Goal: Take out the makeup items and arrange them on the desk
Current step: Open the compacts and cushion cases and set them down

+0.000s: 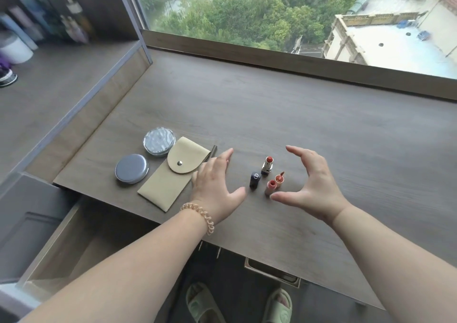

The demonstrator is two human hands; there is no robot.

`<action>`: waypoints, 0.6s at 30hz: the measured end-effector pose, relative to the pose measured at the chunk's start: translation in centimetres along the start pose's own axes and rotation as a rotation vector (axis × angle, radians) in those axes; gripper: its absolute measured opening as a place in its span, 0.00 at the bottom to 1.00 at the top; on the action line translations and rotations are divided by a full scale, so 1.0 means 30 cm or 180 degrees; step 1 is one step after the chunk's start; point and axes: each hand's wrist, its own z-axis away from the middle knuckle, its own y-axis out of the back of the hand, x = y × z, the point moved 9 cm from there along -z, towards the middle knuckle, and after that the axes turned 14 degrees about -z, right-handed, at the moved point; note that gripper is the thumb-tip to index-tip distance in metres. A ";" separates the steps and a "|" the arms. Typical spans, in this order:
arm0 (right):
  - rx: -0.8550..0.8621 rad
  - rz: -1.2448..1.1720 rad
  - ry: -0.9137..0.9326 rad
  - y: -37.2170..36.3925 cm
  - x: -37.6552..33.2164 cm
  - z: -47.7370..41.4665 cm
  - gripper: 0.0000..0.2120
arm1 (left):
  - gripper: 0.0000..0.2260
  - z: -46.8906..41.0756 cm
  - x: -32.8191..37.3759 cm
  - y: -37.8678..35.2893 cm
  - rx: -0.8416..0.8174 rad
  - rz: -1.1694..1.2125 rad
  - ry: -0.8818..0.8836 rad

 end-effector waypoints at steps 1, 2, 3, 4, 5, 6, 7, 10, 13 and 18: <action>0.0049 -0.0011 0.0071 0.003 -0.017 -0.005 0.45 | 0.34 0.000 -0.025 -0.002 0.0029 -0.0085 0.0109; 0.0120 -0.0019 0.0164 0.007 -0.039 -0.010 0.43 | 0.33 0.000 -0.055 0.003 0.0090 -0.0164 0.0247; 0.0204 -0.0032 0.0261 0.009 -0.065 -0.019 0.42 | 0.31 0.000 -0.090 0.011 0.0160 -0.0225 0.0404; 0.0294 -0.0047 0.0355 0.011 -0.092 -0.027 0.40 | 0.29 0.000 -0.124 0.021 0.0218 -0.0272 0.0562; 0.0367 -0.0056 0.0450 0.008 -0.121 -0.039 0.38 | 0.28 0.002 -0.161 0.029 0.0257 -0.0309 0.0723; 0.0415 -0.0059 0.0548 -0.004 -0.152 -0.051 0.36 | 0.27 0.005 -0.200 0.037 0.0287 -0.0350 0.0870; 0.0445 -0.0055 0.0640 -0.022 -0.182 -0.064 0.33 | 0.25 0.008 -0.234 0.045 0.0304 -0.0391 0.0990; 0.0426 -0.0016 0.0888 -0.118 -0.269 -0.103 0.25 | 0.22 0.016 -0.322 0.079 0.0355 -0.0490 0.1241; 0.0156 0.0000 0.1021 -0.258 -0.325 -0.137 0.19 | 0.20 0.024 -0.392 0.116 0.0332 -0.0587 0.1378; -0.0237 0.0249 0.0948 -0.510 -0.356 -0.185 0.16 | 0.19 0.053 -0.522 0.176 0.0381 -0.0657 0.1538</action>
